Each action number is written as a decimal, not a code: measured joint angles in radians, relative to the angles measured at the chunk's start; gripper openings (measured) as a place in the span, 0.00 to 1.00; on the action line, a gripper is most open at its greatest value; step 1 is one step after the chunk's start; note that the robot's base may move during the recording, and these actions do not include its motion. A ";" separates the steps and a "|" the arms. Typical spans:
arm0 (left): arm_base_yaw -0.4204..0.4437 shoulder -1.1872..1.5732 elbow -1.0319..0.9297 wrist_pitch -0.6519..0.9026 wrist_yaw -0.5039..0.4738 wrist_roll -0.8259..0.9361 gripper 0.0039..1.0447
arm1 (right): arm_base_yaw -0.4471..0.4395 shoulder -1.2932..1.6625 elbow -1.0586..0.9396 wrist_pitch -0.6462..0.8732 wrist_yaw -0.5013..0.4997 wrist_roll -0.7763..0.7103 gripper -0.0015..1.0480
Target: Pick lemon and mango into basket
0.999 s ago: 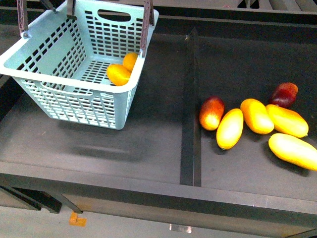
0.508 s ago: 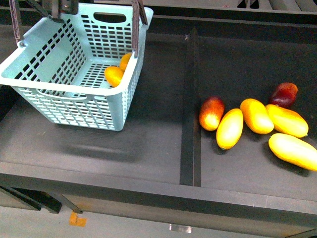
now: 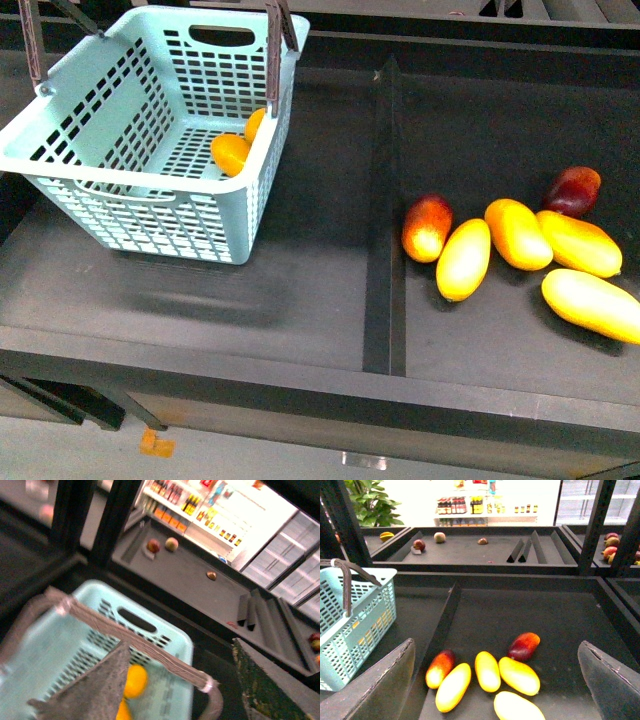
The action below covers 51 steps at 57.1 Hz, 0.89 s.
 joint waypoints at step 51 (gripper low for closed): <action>0.124 -0.697 -0.838 0.146 0.108 0.359 0.03 | 0.000 0.000 0.000 0.000 0.000 0.000 0.92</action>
